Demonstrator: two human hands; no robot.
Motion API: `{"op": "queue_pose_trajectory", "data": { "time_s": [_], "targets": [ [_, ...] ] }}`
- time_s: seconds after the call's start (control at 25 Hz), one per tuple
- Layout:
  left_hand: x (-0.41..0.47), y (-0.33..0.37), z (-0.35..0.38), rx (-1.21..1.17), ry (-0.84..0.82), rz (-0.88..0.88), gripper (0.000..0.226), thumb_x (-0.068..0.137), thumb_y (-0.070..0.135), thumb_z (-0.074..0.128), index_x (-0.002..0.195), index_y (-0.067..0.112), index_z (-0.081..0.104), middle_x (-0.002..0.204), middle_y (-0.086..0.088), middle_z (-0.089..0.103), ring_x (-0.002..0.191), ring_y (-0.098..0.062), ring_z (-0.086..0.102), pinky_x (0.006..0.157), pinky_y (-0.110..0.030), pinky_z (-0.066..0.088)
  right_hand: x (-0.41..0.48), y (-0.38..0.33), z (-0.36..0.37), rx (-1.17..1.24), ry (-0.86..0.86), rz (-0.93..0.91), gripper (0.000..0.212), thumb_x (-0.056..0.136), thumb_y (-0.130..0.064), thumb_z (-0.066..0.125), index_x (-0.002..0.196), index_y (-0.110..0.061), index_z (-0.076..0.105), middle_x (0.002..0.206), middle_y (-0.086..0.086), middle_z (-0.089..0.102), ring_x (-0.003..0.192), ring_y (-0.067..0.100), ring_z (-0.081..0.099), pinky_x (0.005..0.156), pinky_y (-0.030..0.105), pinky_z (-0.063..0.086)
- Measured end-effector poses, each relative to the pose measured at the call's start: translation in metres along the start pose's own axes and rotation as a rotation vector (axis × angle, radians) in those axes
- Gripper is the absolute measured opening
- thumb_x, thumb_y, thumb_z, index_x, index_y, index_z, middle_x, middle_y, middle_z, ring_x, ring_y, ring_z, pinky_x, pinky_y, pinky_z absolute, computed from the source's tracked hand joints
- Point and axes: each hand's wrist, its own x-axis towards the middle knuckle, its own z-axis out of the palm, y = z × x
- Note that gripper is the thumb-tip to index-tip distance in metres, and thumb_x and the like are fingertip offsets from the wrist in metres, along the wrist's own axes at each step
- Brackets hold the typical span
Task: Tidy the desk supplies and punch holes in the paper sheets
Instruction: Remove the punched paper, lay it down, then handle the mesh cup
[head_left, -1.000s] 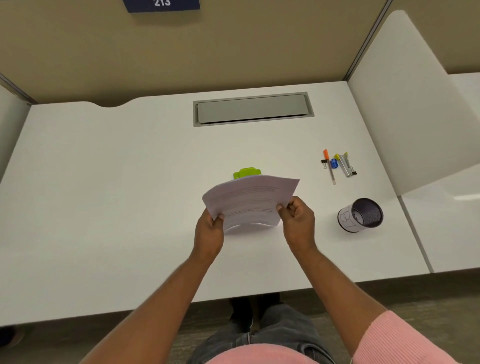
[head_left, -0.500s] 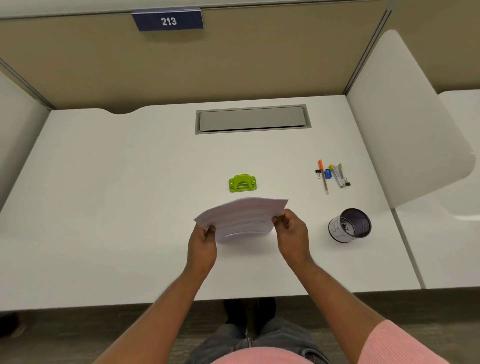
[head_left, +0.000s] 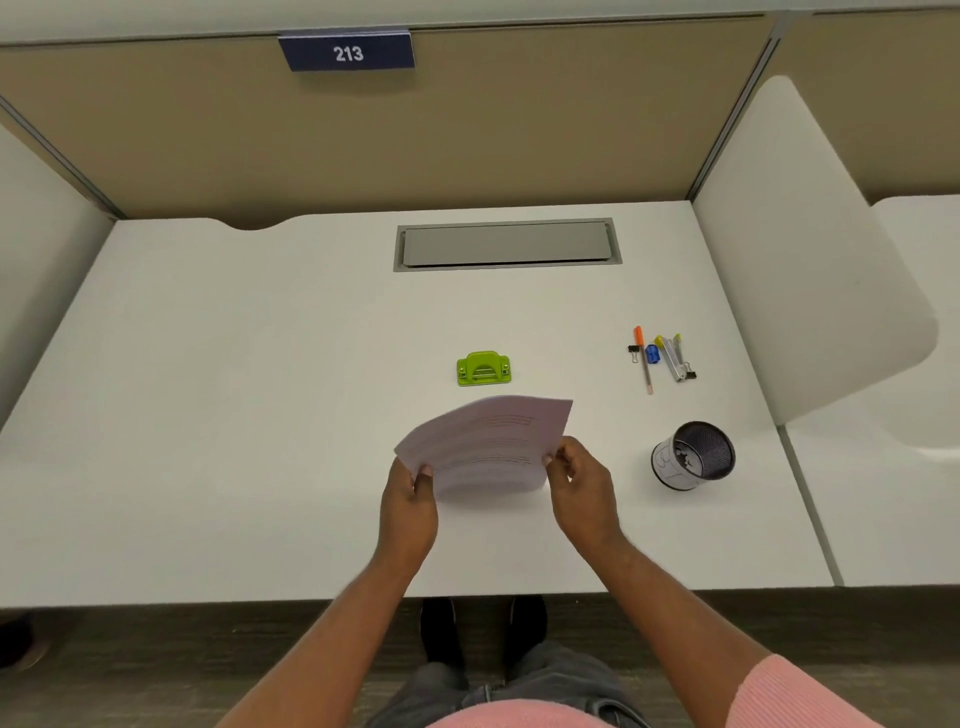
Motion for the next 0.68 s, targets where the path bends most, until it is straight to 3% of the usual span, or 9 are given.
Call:
{"op": "queue_pose_trajectory", "data": {
  "time_s": [0.12,0.2,0.4,0.52,0.68],
  "targets": [
    [0.008,0.0,-0.007,0.031,0.003,0.026,0.032,0.106,0.017,0.041,0.134,0.028,0.052,0.121,0.016,0.062,0.114,0.005,0.055,0.091,-0.012,0.04,-0.001,-0.006,0.0,-0.015,0.021,-0.03,0.028,0.098,-0.008,0.055,0.104,-0.034,0.065,0.098,-0.03,0.069,0.09,-0.002,0.065,0.071,0.009,0.049],
    [0.009,-0.002,-0.012,0.023,0.003,0.039,0.033,0.105,0.017,0.043,0.135,0.03,0.051,0.119,0.019,0.061,0.112,0.012,0.054,0.091,-0.009,0.039,0.0,-0.004,0.0,-0.032,0.043,-0.052,0.027,0.097,-0.01,0.057,0.103,-0.036,0.065,0.096,-0.028,0.069,0.088,-0.002,0.065,0.07,0.008,0.048],
    [0.015,-0.012,-0.011,0.055,-0.049,0.02,0.034,0.105,0.014,0.043,0.137,0.024,0.05,0.127,0.009,0.059,0.119,-0.009,0.054,0.097,-0.019,0.038,0.0,0.0,0.011,-0.053,0.056,0.044,0.022,0.098,-0.009,0.058,0.099,-0.029,0.066,0.082,-0.022,0.068,0.077,0.001,0.063,0.065,0.008,0.046],
    [0.027,-0.007,-0.019,0.008,0.026,0.047,0.028,0.105,0.016,0.045,0.13,0.021,0.055,0.116,0.01,0.065,0.11,-0.004,0.059,0.088,-0.012,0.041,0.011,-0.012,0.023,-0.03,0.097,-0.012,0.022,0.097,-0.008,0.058,0.09,-0.028,0.063,0.079,-0.015,0.068,0.074,0.003,0.061,0.063,0.01,0.043],
    [0.051,0.004,-0.048,-0.049,0.167,0.11,0.017,0.103,0.021,0.05,0.113,0.031,0.059,0.098,0.018,0.067,0.092,0.001,0.062,0.075,-0.016,0.047,0.036,-0.042,0.049,0.03,0.132,-0.113,0.02,0.095,-0.004,0.059,0.087,-0.022,0.06,0.08,-0.009,0.066,0.073,0.003,0.058,0.066,0.016,0.045]
  ]
}}
